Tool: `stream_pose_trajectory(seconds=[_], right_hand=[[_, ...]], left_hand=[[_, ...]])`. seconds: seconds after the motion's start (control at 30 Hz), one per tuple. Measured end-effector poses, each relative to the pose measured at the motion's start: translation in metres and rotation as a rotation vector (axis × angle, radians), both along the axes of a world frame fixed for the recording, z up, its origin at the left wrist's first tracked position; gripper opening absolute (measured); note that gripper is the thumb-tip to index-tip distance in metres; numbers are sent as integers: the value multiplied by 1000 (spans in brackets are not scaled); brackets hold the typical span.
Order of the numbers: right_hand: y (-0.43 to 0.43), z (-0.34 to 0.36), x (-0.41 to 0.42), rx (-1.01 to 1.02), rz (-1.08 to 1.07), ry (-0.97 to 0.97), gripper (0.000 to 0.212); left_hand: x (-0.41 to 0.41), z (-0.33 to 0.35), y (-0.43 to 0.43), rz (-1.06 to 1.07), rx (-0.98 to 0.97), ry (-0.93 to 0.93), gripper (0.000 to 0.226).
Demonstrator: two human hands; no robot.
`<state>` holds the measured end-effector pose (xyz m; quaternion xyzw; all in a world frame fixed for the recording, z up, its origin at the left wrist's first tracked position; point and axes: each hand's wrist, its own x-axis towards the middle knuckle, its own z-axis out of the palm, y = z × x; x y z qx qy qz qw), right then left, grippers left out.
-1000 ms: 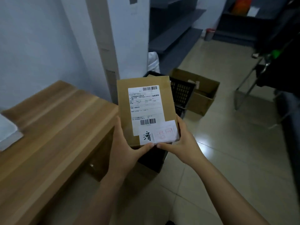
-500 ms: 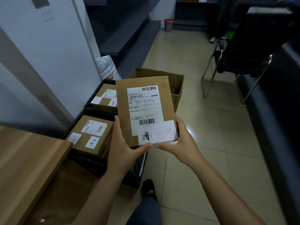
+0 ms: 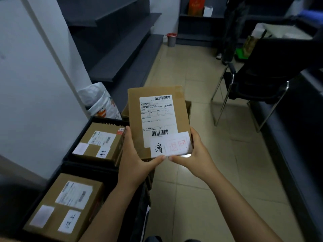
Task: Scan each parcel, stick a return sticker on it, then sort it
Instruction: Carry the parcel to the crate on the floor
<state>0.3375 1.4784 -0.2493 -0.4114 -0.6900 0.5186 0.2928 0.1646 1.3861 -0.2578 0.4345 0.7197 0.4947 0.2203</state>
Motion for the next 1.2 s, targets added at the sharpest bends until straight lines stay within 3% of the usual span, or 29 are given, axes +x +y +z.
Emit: stream_pose_trajectory(seconds=[0.13, 0.37, 0.57, 0.67, 1.2], right_hand=[[61, -6, -15, -14, 8, -22, 116], [194, -17, -31, -52, 98, 29, 114], [321, -10, -50, -50, 219, -59, 129], [371, -8, -69, -35, 295, -105, 126], [467, -26, -267, -70, 846, -65, 110]], left_hand=[[-10, 1, 56, 16, -1, 10, 134], [-19, -12, 177, 107, -6, 12, 134], [-23, -12, 287, 224, 1, -46, 134], [-27, -11, 324, 315, -4, -60, 133], [-134, -32, 375, 913, -99, -62, 134]])
